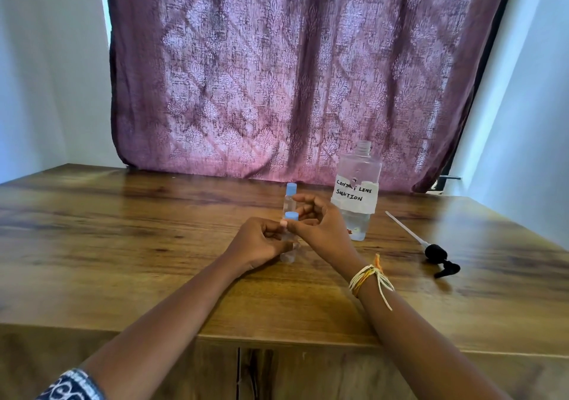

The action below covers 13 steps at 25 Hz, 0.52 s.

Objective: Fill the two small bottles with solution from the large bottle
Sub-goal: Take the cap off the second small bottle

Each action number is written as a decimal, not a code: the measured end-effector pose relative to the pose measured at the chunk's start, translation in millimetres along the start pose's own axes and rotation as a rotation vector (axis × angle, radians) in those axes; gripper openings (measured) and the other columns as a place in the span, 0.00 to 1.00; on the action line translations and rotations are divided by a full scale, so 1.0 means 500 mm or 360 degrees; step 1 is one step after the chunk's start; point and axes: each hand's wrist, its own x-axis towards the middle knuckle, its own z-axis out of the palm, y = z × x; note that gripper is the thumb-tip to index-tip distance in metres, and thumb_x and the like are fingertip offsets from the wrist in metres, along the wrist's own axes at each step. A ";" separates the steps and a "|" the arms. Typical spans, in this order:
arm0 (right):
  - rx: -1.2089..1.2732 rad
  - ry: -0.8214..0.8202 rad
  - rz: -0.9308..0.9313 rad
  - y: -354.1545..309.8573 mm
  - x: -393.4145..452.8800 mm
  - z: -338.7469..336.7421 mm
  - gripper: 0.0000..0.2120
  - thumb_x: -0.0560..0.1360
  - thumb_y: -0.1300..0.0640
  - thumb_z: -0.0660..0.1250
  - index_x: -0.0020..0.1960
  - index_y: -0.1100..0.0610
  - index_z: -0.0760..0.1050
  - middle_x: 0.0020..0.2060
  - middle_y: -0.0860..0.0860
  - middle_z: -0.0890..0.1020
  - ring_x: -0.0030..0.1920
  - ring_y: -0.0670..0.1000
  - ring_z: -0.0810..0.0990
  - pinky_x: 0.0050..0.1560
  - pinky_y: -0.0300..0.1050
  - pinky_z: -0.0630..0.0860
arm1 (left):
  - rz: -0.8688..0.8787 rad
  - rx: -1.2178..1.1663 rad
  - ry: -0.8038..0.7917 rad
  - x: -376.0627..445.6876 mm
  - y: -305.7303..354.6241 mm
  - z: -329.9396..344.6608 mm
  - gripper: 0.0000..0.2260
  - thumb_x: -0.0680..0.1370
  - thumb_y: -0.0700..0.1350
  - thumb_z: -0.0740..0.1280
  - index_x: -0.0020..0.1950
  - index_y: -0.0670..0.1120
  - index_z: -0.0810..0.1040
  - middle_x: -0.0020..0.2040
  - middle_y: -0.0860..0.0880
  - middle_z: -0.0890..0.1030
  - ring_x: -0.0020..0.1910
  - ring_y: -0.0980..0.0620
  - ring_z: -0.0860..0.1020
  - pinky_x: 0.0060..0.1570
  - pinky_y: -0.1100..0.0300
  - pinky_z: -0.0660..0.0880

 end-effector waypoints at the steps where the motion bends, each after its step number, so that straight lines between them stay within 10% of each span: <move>1: 0.0025 0.0002 0.0005 0.001 0.000 -0.002 0.24 0.68 0.66 0.76 0.62 0.61 0.75 0.43 0.53 0.82 0.42 0.49 0.82 0.47 0.37 0.80 | -0.0012 -0.0008 -0.0007 0.000 0.001 -0.001 0.07 0.69 0.42 0.78 0.46 0.47 0.86 0.43 0.50 0.87 0.41 0.57 0.83 0.48 0.57 0.79; 4: 0.0151 -0.0089 0.0045 0.003 -0.004 -0.011 0.25 0.71 0.70 0.71 0.66 0.60 0.72 0.50 0.60 0.85 0.52 0.58 0.84 0.56 0.51 0.81 | -0.0035 -0.0018 -0.0020 -0.002 0.004 0.000 0.09 0.69 0.43 0.77 0.48 0.46 0.87 0.42 0.50 0.87 0.40 0.57 0.83 0.46 0.58 0.79; 7: 0.0196 -0.0250 0.0029 0.003 -0.007 -0.006 0.31 0.71 0.68 0.73 0.70 0.55 0.67 0.55 0.56 0.84 0.55 0.51 0.83 0.52 0.42 0.82 | 0.0013 -0.0017 -0.0039 -0.005 0.007 -0.001 0.07 0.70 0.41 0.76 0.47 0.49 0.87 0.39 0.55 0.87 0.39 0.62 0.83 0.41 0.66 0.76; 13: -0.0190 -0.0066 -0.0108 0.016 0.000 -0.003 0.25 0.68 0.62 0.76 0.64 0.54 0.75 0.44 0.53 0.83 0.48 0.53 0.84 0.52 0.49 0.82 | 0.0057 -0.0006 -0.0053 -0.007 0.009 -0.003 0.10 0.70 0.41 0.76 0.45 0.55 0.86 0.37 0.60 0.85 0.38 0.66 0.81 0.41 0.69 0.74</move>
